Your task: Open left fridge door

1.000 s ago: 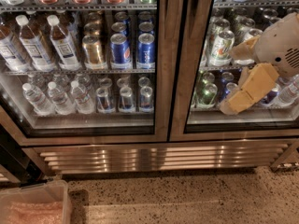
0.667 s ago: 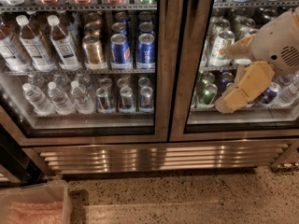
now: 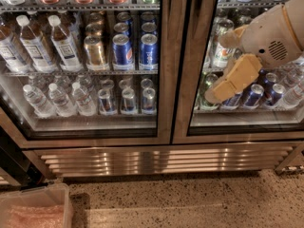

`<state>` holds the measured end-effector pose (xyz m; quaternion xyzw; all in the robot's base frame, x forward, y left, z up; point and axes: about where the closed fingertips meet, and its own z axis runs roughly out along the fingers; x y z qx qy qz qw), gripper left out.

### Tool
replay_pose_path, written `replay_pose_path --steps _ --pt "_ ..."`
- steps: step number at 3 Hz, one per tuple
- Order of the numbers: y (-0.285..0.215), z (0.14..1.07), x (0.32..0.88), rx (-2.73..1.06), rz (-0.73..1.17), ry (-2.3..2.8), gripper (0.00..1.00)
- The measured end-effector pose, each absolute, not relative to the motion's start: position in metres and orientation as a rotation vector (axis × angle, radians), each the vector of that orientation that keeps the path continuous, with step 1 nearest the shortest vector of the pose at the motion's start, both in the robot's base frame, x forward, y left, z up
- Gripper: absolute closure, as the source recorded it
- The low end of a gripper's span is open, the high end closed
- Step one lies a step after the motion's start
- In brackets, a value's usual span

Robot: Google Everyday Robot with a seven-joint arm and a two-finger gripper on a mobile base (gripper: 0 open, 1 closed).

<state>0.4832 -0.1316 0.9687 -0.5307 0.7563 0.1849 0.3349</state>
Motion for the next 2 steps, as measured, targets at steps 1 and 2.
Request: replay_pose_path --steps 1,2 --pt "-0.1166 0.9899 0.5076 -1.343 0.413 1.894 0.0" --pt "-0.1159 0.9893 0.5077 -1.344 0.414 1.894 0.0"
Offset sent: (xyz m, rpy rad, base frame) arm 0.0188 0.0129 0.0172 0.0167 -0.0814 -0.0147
